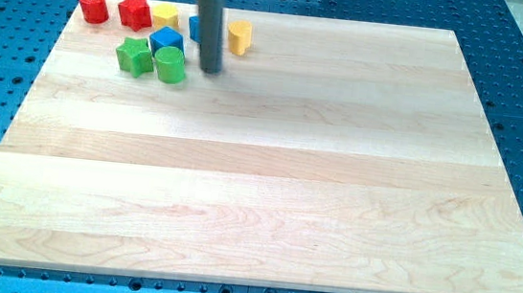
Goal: Push the cube and the green star left side of the board
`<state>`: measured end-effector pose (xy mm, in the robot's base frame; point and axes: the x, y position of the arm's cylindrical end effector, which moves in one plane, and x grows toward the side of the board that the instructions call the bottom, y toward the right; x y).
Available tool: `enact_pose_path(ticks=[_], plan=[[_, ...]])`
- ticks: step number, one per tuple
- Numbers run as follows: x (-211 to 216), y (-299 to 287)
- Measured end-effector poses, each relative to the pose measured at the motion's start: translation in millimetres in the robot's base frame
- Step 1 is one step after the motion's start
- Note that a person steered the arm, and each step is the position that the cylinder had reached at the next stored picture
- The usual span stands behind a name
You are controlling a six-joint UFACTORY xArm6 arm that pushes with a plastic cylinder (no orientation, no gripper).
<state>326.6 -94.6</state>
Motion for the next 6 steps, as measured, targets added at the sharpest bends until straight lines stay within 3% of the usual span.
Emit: enact_pose_path(ticks=[2,4,5,6], plan=[[-57.3,-7.6],[-24.9,-112.4],[-9.7,-124.3],[-23.8,-138.2]])
